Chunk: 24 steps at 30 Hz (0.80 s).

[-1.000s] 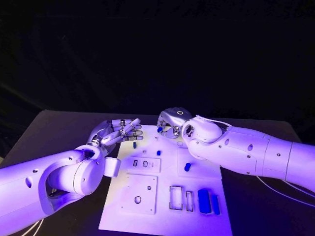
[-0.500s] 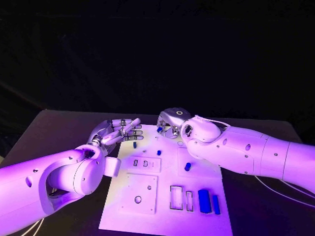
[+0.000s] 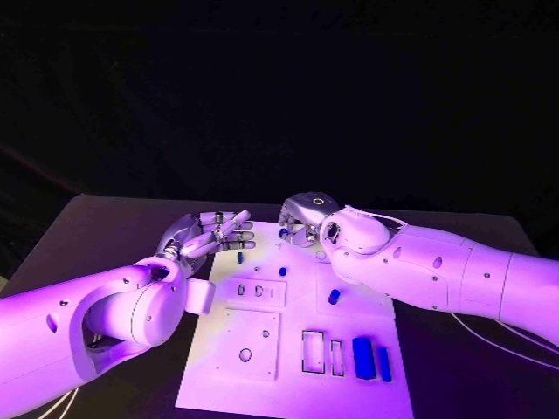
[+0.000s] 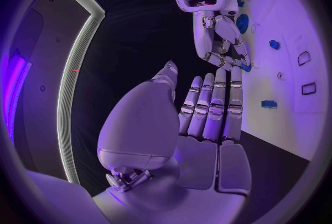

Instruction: Assemble the parts on the task board

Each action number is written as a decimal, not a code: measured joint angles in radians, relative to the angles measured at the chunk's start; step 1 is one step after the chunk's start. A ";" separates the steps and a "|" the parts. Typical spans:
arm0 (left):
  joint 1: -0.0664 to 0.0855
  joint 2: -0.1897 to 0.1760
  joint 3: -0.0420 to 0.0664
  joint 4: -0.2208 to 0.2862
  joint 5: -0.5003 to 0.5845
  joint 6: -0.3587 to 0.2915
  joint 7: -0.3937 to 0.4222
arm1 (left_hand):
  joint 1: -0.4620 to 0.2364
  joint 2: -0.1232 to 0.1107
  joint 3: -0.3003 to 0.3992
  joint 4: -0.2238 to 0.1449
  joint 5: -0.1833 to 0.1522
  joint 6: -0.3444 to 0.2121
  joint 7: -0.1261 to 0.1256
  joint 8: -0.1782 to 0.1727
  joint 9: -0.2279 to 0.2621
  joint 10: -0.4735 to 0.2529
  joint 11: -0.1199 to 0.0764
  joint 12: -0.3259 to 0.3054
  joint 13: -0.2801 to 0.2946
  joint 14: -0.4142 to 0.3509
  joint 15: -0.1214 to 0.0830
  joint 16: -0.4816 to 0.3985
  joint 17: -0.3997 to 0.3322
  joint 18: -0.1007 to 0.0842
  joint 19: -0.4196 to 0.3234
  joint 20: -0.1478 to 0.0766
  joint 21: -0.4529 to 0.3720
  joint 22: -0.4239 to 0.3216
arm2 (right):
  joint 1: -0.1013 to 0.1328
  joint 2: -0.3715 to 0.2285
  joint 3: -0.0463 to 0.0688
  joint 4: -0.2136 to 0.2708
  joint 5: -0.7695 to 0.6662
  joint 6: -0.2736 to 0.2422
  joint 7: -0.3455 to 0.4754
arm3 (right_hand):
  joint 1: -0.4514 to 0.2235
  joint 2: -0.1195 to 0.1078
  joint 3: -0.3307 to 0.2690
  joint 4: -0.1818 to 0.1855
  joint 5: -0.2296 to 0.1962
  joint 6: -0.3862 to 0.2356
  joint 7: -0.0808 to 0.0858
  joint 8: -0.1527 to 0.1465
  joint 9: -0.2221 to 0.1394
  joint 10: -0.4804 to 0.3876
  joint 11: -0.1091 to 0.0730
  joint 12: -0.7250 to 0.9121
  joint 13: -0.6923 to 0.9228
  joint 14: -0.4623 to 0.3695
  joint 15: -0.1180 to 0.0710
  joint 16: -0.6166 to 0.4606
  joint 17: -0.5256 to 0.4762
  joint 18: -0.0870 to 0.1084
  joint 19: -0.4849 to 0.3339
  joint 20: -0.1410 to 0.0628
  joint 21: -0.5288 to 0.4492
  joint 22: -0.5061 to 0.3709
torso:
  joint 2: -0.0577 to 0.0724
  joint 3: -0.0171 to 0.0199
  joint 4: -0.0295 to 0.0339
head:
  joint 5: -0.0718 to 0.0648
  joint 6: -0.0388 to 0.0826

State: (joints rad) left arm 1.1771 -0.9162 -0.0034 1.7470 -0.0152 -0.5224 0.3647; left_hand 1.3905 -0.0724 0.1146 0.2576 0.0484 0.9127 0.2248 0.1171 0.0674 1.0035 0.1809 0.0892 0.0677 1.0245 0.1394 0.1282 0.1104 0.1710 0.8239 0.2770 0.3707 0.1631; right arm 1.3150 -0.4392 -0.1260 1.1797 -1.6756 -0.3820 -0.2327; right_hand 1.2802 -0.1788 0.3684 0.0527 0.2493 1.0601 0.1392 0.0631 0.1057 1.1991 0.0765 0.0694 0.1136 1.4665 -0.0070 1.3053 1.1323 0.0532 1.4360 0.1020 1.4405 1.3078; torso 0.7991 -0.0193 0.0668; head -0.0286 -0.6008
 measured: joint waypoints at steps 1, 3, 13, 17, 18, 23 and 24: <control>0.000 0.000 0.000 0.000 0.000 0.000 0.000 | 0.000 0.000 0.000 0.000 0.000 0.000 0.000 0.000 0.000 0.000 0.000 0.000 0.000 0.000 0.000 0.000 0.000 0.000 0.000 0.000 0.000 0.000 | 0.000 -0.001 0.000 0.002 0.000 0.000 0.000 | -0.005 -0.005 -0.009 0.004 -0.005 -0.014 0.000 0.000 -0.003 -0.006 0.001 0.000 0.000 0.000 0.000 -0.002 -0.003 0.000 0.000 0.000 -0.002 0.000 | 0.000 0.0000 -0.0001 | 0.000 0.000; 0.000 0.000 0.000 0.000 0.000 0.000 0.000 | 0.000 0.000 0.000 0.000 0.000 0.000 0.000 0.000 0.000 0.000 0.000 0.000 0.000 0.000 0.000 -0.001 0.000 0.000 0.000 0.000 0.000 0.000 | 0.000 -0.005 0.000 0.007 0.000 -0.001 0.000 | -0.009 -0.009 -0.029 0.008 -0.013 -0.031 -0.001 0.000 -0.005 -0.009 0.001 0.000 0.001 0.000 0.000 -0.004 -0.005 0.000 0.000 0.000 -0.002 0.000 | 0.000 0.0004 -0.0006 | 0.000 0.000; 0.001 0.001 0.000 -0.006 0.001 0.000 0.000 | 0.000 0.000 0.000 0.000 0.000 -0.004 0.004 0.000 0.000 0.000 0.000 -0.004 0.000 -0.004 0.003 -0.001 0.000 0.000 0.000 0.000 0.000 0.000 | 0.001 -0.130 0.004 0.116 0.013 -0.033 0.018 | 0.003 -0.003 -0.057 0.015 0.016 -0.001 -0.001 0.014 0.005 0.026 -0.006 0.028 0.022 0.000 0.000 0.014 0.015 0.000 0.005 0.000 0.009 0.000 | 0.000 0.0007 -0.0018 | -0.012 0.005; 0.001 0.001 0.000 -0.007 0.001 0.000 0.000 | 0.000 0.000 0.000 0.000 0.000 -0.004 0.004 0.000 0.000 0.000 0.000 -0.004 0.000 -0.003 0.003 -0.001 0.000 0.000 0.000 0.000 0.000 0.000 | 0.008 -0.218 0.012 0.189 0.050 -0.054 0.037 | 0.015 -0.001 -0.057 0.016 0.038 0.030 -0.004 0.022 0.013 0.096 -0.018 0.063 0.042 -0.001 -0.004 0.035 0.043 0.000 0.025 -0.007 0.025 0.000 | -0.002 0.0012 -0.0045 | -0.023 0.012; 0.001 0.002 0.000 -0.007 0.001 0.000 0.000 | 0.000 0.000 0.000 0.000 0.000 -0.004 0.004 0.000 0.000 0.000 0.000 -0.004 0.000 -0.003 0.003 -0.001 0.000 0.000 0.000 0.000 0.000 0.000 | 0.010 -0.241 0.014 0.206 0.065 -0.057 0.041 | 0.019 -0.004 -0.061 0.019 0.043 0.031 -0.004 0.022 0.013 0.115 -0.022 0.074 0.050 -0.001 -0.010 0.039 0.049 0.000 0.027 -0.009 0.025 0.000 | -0.003 0.0012 -0.0052 | -0.025 0.012; 0.001 0.001 0.000 -0.008 0.001 0.001 0.000 | 0.000 0.000 0.000 0.000 0.000 -0.004 0.004 0.000 0.000 0.000 0.000 -0.004 0.000 -0.003 0.004 -0.001 0.000 0.000 0.000 0.000 0.000 0.000 | 0.017 -0.353 0.018 0.270 0.161 -0.060 0.056 | 0.019 -0.023 -0.095 0.022 0.097 0.019 -0.016 0.022 0.013 0.199 -0.042 0.157 0.113 -0.001 -0.023 0.053 0.067 0.000 0.030 -0.020 0.033 0.000 | -0.007 0.0012 -0.0091 | -0.034 0.015; 0.001 0.002 0.000 -0.008 0.001 0.001 0.000 | 0.000 0.000 0.000 0.000 0.000 -0.004 0.004 0.000 0.000 0.000 0.000 -0.004 0.000 -0.003 0.003 -0.001 0.000 0.000 0.000 0.000 0.000 0.000 | 0.018 -0.370 0.019 0.277 0.179 -0.058 0.057 | 0.018 -0.025 -0.112 0.022 0.115 0.012 -0.019 0.022 0.013 0.199 -0.042 0.193 0.148 -0.001 -0.029 0.059 0.075 0.000 0.028 -0.023 0.038 0.000 | -0.007 0.0015 -0.0098 | -0.037 0.015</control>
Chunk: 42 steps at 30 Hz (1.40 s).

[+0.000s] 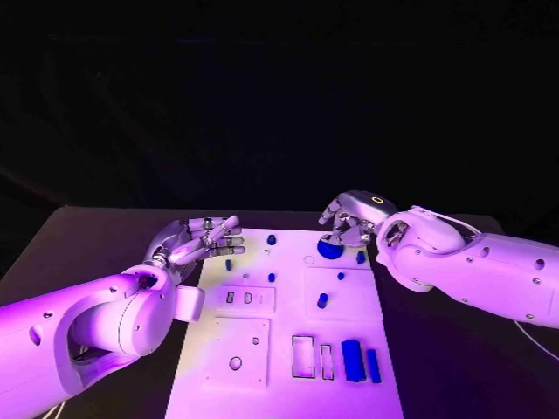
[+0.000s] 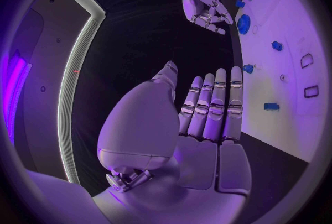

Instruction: Assemble the parts on the task board

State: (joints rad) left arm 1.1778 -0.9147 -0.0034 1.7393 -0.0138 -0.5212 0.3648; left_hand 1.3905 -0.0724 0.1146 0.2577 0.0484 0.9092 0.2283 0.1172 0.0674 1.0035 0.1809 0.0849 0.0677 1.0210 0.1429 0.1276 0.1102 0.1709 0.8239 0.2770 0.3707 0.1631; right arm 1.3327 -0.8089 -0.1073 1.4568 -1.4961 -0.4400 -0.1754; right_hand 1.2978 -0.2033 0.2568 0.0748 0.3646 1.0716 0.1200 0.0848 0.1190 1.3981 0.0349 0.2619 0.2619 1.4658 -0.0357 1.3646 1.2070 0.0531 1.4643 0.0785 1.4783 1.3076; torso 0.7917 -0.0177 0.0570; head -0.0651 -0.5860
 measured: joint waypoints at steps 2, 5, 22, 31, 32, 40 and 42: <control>0.000 0.000 0.000 0.000 0.000 0.001 0.000 | 0.000 0.000 0.000 0.000 0.000 0.000 0.000 0.000 0.000 0.000 0.000 0.000 0.000 0.000 0.000 0.000 0.000 0.000 0.000 0.000 0.000 0.000 | 0.000 -0.032 0.000 0.016 0.036 0.007 0.001 | 0.003 -0.003 -0.035 0.003 0.014 -0.024 -0.001 -0.004 0.000 -0.003 -0.003 0.101 0.099 0.001 -0.001 0.024 0.034 -0.011 0.002 -0.004 0.007 0.000 | -0.001 0.0004 -0.0007 | -0.003 0.000; 0.000 0.000 0.000 0.000 0.000 0.001 0.000 | 0.000 0.000 0.000 0.000 0.000 0.000 0.000 0.000 0.000 0.000 0.000 0.000 0.000 0.000 0.000 0.000 0.000 0.000 0.000 0.000 0.000 0.000 | 0.001 -0.060 0.001 0.029 0.070 0.022 0.001 | 0.019 0.011 -0.107 0.019 0.021 -0.055 0.005 -0.003 0.009 -0.057 0.000 0.532 0.531 0.001 0.000 0.079 0.095 -0.016 0.002 -0.004 0.022 0.000 | -0.002 0.0013 -0.0020 | -0.005 0.000; 0.000 0.001 0.000 0.002 0.001 0.006 -0.002 | 0.000 0.000 0.000 0.000 0.000 0.000 0.000 -0.003 0.000 0.000 0.000 0.000 0.000 0.000 0.000 0.000 0.001 0.000 0.000 0.000 0.000 0.000 | -0.004 -0.050 0.000 -0.006 0.103 0.109 -0.037 | 0.049 0.041 -0.206 0.092 0.034 -0.108 0.027 0.030 0.029 -0.060 0.026 0.966 0.958 0.001 0.018 0.155 0.101 -0.016 0.002 0.015 0.044 0.000 | -0.002 -0.0002 -0.0002 | -0.016 -0.016; 0.000 0.002 0.000 0.002 0.001 0.007 -0.004 | 0.000 0.000 0.000 0.000 0.000 0.000 0.000 -0.003 0.000 0.000 0.000 0.000 0.000 0.000 0.000 -0.004 0.001 0.000 -0.001 0.001 0.000 0.000 | -0.011 -0.022 0.000 -0.027 0.088 0.128 -0.045 | 0.057 0.049 -0.222 0.107 0.034 -0.116 0.028 0.035 0.033 -0.038 0.030 1.026 1.019 0.001 0.025 0.179 0.101 -0.032 0.002 0.015 0.053 0.001 | -0.002 -0.0002 0.0006 | -0.010 -0.027; 0.000 0.002 0.000 0.002 0.001 0.007 -0.004 | 0.002 -0.002 0.000 0.000 0.000 0.000 0.000 -0.003 0.000 0.000 0.000 0.000 0.000 0.000 0.000 -0.004 0.001 0.000 -0.004 0.004 0.000 0.000 | -0.012 -0.019 0.000 -0.030 0.086 0.129 -0.045 | 0.057 0.049 -0.222 0.108 0.034 -0.116 0.028 0.039 0.034 -0.034 0.030 1.033 1.025 0.001 0.025 0.179 0.101 -0.032 0.002 0.015 0.053 0.000 | -0.002 -0.0002 0.0005 | -0.009 -0.027; 0.000 0.002 0.000 0.002 0.001 0.007 -0.007 | 0.004 -0.004 -0.003 -0.003 0.000 0.000 0.000 -0.003 0.000 0.000 0.000 0.000 0.000 0.000 0.000 -0.004 0.001 0.000 -0.007 0.000 0.000 -0.001 | -0.019 -0.002 -0.001 -0.045 0.071 0.141 -0.047 | 0.065 0.049 -0.225 0.110 0.034 -0.116 0.028 0.039 0.035 -0.029 0.032 1.048 1.040 0.001 0.025 0.186 0.101 -0.032 -0.001 0.018 0.057 0.000 | -0.003 -0.0002 -0.0004 | -0.009 -0.029; 0.000 0.002 0.000 0.002 0.001 0.007 -0.008 | 0.004 -0.004 -0.003 -0.003 0.000 0.000 0.000 -0.003 0.000 0.000 0.000 0.000 0.000 0.000 0.000 -0.004 0.001 0.000 -0.007 0.000 0.000 -0.001 | -0.021 0.002 -0.001 -0.049 0.068 0.144 -0.047 | 0.065 0.049 -0.225 0.110 0.034 -0.116 0.028 0.043 0.035 -0.027 0.030 1.048 1.042 0.001 0.025 0.190 0.101 -0.032 -0.001 0.018 0.057 0.000 | -0.003 -0.0002 -0.0005 | -0.009 -0.028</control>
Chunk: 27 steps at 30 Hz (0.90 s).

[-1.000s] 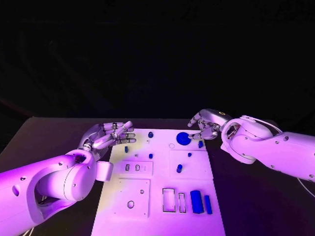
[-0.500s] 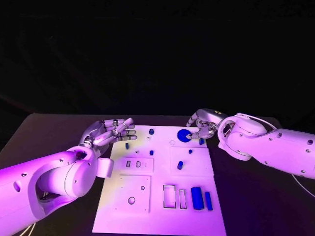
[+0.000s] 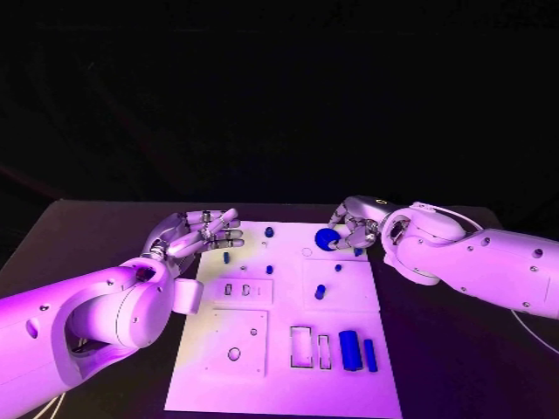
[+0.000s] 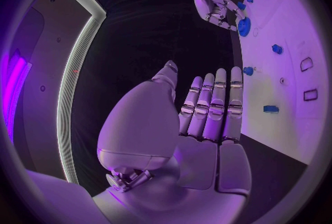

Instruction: Assemble the parts on the task board

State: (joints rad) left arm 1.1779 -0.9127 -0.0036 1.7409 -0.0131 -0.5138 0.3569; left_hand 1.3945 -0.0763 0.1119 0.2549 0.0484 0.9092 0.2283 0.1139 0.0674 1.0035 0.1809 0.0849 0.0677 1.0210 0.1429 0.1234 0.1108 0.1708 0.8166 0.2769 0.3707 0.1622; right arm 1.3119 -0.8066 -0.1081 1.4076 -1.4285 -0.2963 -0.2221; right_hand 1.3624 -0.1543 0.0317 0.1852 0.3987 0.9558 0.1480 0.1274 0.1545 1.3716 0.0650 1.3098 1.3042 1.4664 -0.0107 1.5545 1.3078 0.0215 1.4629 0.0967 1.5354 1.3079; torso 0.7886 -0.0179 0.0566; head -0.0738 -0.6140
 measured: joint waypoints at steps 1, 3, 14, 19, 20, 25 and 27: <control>0.000 0.000 0.000 0.000 0.000 0.000 0.000 | 0.000 0.000 0.000 0.000 0.000 0.000 0.000 0.000 0.000 0.000 0.000 0.000 0.000 0.000 0.000 0.000 0.000 0.000 0.000 0.000 0.000 0.000 | -0.001 0.002 0.000 -0.002 -0.001 0.001 0.000 | 0.000 0.000 0.000 0.000 0.000 0.000 0.000 0.000 0.000 0.002 -0.002 0.000 0.000 0.000 0.000 0.001 0.000 0.000 0.000 0.000 0.000 0.000 | 0.000 -0.0001 -0.0001 | 0.000 0.000; 0.000 0.000 0.000 0.000 0.000 0.000 0.000 | 0.000 0.000 0.000 0.000 0.000 0.000 0.000 0.000 0.000 0.000 0.000 0.000 0.000 0.000 0.000 0.000 0.000 0.000 0.000 0.000 0.000 0.000 | -0.002 0.004 0.000 -0.006 -0.004 0.004 -0.001 | 0.000 0.000 0.000 0.000 0.000 0.000 0.000 0.000 0.000 0.002 -0.001 0.004 0.001 0.000 0.000 0.001 0.000 0.000 0.000 0.000 0.000 0.000 | 0.000 -0.0001 -0.0002 | 0.000 0.000; 0.000 0.000 0.000 0.000 0.000 0.000 -0.001 | 0.000 0.000 -0.003 0.003 0.000 0.000 0.000 0.000 0.000 0.000 0.000 0.000 0.000 0.000 0.000 0.000 0.000 0.000 0.000 0.000 0.000 0.000 | -0.006 0.019 0.001 -0.022 -0.010 0.014 -0.003 | 0.012 0.012 0.000 0.006 0.000 -0.003 0.003 0.004 0.003 0.005 0.002 0.013 0.004 0.000 0.000 0.001 0.000 0.000 0.004 0.004 0.000 0.000 | 0.000 0.0004 0.0004 | -0.001 -0.001; 0.000 0.000 0.000 0.000 0.000 0.000 -0.001 | 0.000 0.000 -0.003 0.003 0.000 0.000 0.000 0.000 0.000 0.000 0.000 0.000 0.000 0.000 0.000 0.000 0.000 0.000 0.000 0.000 0.000 0.000 | -0.006 0.023 0.002 -0.027 -0.011 0.015 -0.003 | 0.017 0.017 0.003 0.009 0.000 -0.003 0.003 0.011 0.006 0.009 -0.002 0.024 0.004 0.000 0.000 0.001 0.000 0.000 0.004 0.004 0.001 0.000 | 0.001 0.0004 0.0006 | -0.001 -0.002; 0.000 0.000 0.000 0.000 0.000 0.000 -0.001 | 0.000 0.000 -0.003 0.003 0.000 0.000 0.000 0.000 0.000 0.000 0.000 0.000 0.000 0.000 0.000 0.000 0.000 0.000 0.000 0.000 0.000 0.000 | -0.006 0.024 0.002 -0.027 -0.011 0.015 -0.003 | 0.017 0.017 0.004 0.010 0.000 0.001 0.000 0.015 0.007 0.013 0.002 0.029 0.004 0.000 0.000 0.001 0.000 0.000 0.004 0.004 0.004 0.000 | 0.001 0.0004 0.0006 | -0.001 -0.002; 0.000 0.000 0.000 0.000 0.000 0.000 -0.002 | 0.000 0.000 -0.003 0.003 0.000 0.000 0.000 0.000 0.000 0.000 0.000 0.000 0.000 0.000 0.000 0.000 0.000 0.000 0.000 0.000 0.000 0.000 | -0.005 0.025 0.002 -0.030 -0.012 0.015 -0.003 | 0.029 0.029 0.008 0.014 0.000 0.036 -0.007 0.031 0.012 0.038 -0.008 0.061 0.004 0.000 0.000 0.005 0.000 0.000 0.004 0.004 0.010 0.000 | 0.001 0.0003 0.0004 | 0.000 -0.002; 0.000 0.000 0.000 0.000 0.000 0.000 -0.002 | 0.000 0.000 -0.003 0.003 0.000 0.000 0.000 0.000 0.000 0.000 0.000 0.000 0.000 0.000 0.000 0.000 0.000 0.000 0.000 0.000 0.000 0.000 | -0.005 0.026 0.002 -0.030 -0.014 0.015 -0.003 | 0.035 0.035 0.009 0.013 -0.011 0.051 -0.013 0.038 0.014 0.047 -0.011 0.076 0.004 0.000 0.000 0.005 0.000 0.000 0.004 0.004 0.011 0.000 | 0.001 0.0003 0.0004 | 0.000 -0.003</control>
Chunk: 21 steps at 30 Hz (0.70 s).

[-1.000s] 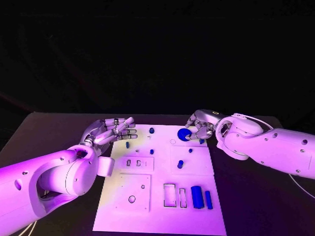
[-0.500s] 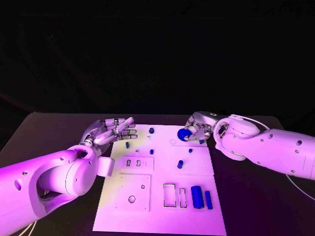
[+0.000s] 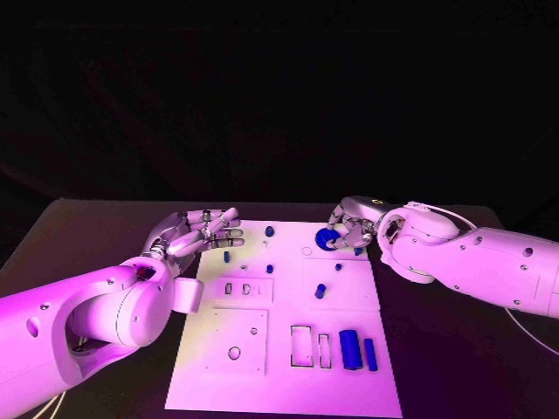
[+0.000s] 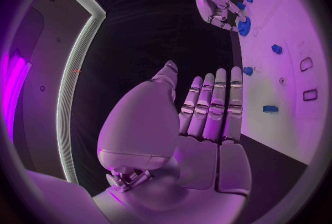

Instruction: Assemble the parts on the task board

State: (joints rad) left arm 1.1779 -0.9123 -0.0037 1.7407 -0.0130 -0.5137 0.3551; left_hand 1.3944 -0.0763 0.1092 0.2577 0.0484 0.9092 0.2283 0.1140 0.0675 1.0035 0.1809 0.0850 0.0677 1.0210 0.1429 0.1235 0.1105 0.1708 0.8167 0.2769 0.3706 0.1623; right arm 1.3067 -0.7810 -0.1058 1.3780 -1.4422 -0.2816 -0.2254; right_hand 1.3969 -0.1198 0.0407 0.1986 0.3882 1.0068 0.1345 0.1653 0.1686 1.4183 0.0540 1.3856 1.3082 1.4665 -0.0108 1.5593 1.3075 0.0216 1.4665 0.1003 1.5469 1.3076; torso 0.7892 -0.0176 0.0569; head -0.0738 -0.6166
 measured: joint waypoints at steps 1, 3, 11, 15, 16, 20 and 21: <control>0.000 0.000 0.000 0.000 0.000 0.000 0.000 | 0.000 0.000 0.000 0.000 0.000 0.000 0.000 0.000 0.000 0.000 0.000 0.000 0.000 0.000 0.000 0.000 0.000 0.000 0.000 0.000 0.000 0.000 | 0.000 0.000 0.000 0.000 -0.001 0.000 0.000 | 0.003 0.003 0.006 -0.003 -0.007 0.009 -0.001 0.002 0.002 0.005 -0.005 0.006 0.000 0.000 0.000 0.000 0.000 0.000 0.000 0.000 0.004 0.000 | 0.000 0.0000 0.0000 | 0.000 0.000; 0.000 0.000 0.000 0.000 0.000 0.000 0.000 | 0.000 0.000 0.000 0.000 0.000 0.000 0.000 0.000 0.000 0.000 0.000 0.000 0.000 0.000 0.000 0.000 0.000 0.000 0.000 0.000 0.000 0.000 | 0.000 0.000 0.000 0.002 -0.006 -0.003 -0.001 | 0.009 0.009 0.017 -0.006 -0.023 0.022 -0.006 0.005 0.004 0.016 -0.008 0.018 0.000 0.000 0.000 0.000 0.000 0.000 0.000 0.000 0.004 0.000 | 0.000 0.0000 0.0000 | 0.000 -0.001; 0.000 0.000 0.000 0.000 0.000 0.000 -0.001 | 0.000 0.000 0.000 0.000 0.000 0.000 0.000 0.000 0.000 0.000 0.000 0.000 0.000 0.000 0.000 0.000 0.000 0.000 0.000 0.000 0.000 0.000 | -0.005 -0.001 -0.003 0.024 -0.051 -0.057 -0.004 | 0.031 0.014 0.054 -0.020 -0.033 0.048 0.000 0.022 0.005 0.043 -0.028 0.054 0.000 0.000 -0.018 0.004 0.000 -0.012 0.000 -0.015 0.019 0.000 | 0.000 0.0003 -0.0003 | 0.001 -0.001; 0.000 0.000 0.000 -0.001 0.000 0.001 -0.001 | 0.000 0.000 0.000 0.000 0.000 0.000 0.000 -0.003 0.000 0.000 0.000 -0.002 0.000 0.000 0.000 -0.005 0.000 0.000 -0.003 0.003 0.000 0.000 | -0.005 -0.001 -0.003 0.045 -0.085 -0.107 -0.004 | 0.033 0.014 0.055 -0.019 -0.030 0.049 0.000 0.022 0.005 0.042 -0.028 0.058 0.000 -0.001 -0.020 0.004 0.000 -0.015 0.000 -0.015 0.019 0.000 | 0.000 0.0003 -0.0003 | 0.001 0.002; 0.000 0.000 0.000 -0.002 0.000 0.001 -0.001 | 0.000 0.000 0.000 0.000 0.000 0.000 0.000 -0.004 0.000 0.000 0.000 -0.004 0.000 0.000 0.000 -0.007 0.000 0.000 -0.004 0.004 0.000 -0.001 | -0.005 -0.001 -0.003 0.052 -0.093 -0.118 -0.004 | 0.033 0.014 0.057 -0.018 -0.028 0.049 0.000 0.022 0.005 0.042 -0.028 0.058 0.000 -0.003 -0.022 0.004 0.000 -0.015 -0.001 -0.016 0.019 0.000 | 0.000 0.0002 -0.0003 | 0.002 0.003; 0.000 -0.001 0.000 -0.004 0.000 0.001 -0.001 | 0.000 0.000 0.000 0.000 0.000 0.000 0.000 -0.005 0.000 0.000 0.000 -0.004 0.000 0.000 0.000 -0.007 0.000 0.000 -0.004 0.004 0.000 -0.001 | -0.004 0.002 -0.002 0.085 -0.127 -0.157 -0.006 | 0.033 0.014 0.061 -0.013 -0.018 0.049 0.000 0.022 0.005 0.045 -0.030 0.058 0.000 0.000 -0.026 0.004 0.000 -0.015 0.000 -0.022 0.019 0.000 | -0.001 0.0002 -0.0002 | 0.005 0.006; 0.000 -0.001 0.000 -0.005 0.000 0.001 -0.001 | 0.000 0.000 0.000 0.000 0.000 0.000 0.000 -0.005 0.000 0.000 0.000 -0.004 0.000 0.000 0.000 -0.007 0.000 0.000 -0.004 0.004 0.000 -0.001 | -0.004 0.005 -0.002 0.094 -0.138 -0.167 -0.007 | 0.033 0.014 0.063 -0.013 -0.014 0.049 0.000 0.023 0.005 0.046 -0.031 0.058 0.000 0.000 -0.025 0.004 0.000 -0.015 0.000 -0.022 0.019 0.000 | -0.001 0.0002 -0.0001 | 0.007 0.007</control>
State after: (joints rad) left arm 1.1779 -0.9132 -0.0034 1.7359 -0.0129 -0.5131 0.3537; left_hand 1.3944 -0.0763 0.1092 0.2576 0.0484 0.9092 0.2283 0.1095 0.0674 1.0035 0.1809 0.0807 0.0677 1.0210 0.1429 0.1167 0.1104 0.1708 0.8131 0.2804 0.3707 0.1614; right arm 1.3029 -0.7759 -0.1080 1.4719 -1.5798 -0.4482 -0.2320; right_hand 1.4302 -0.1057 0.1037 0.1857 0.3740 1.0554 0.1343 0.1878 0.1733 1.4645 0.0226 1.4432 1.3079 1.4665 -0.0363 1.5632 1.3073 0.0063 1.4664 0.0782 1.5657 1.3074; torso 0.7885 -0.0174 0.0569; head -0.0670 -0.6098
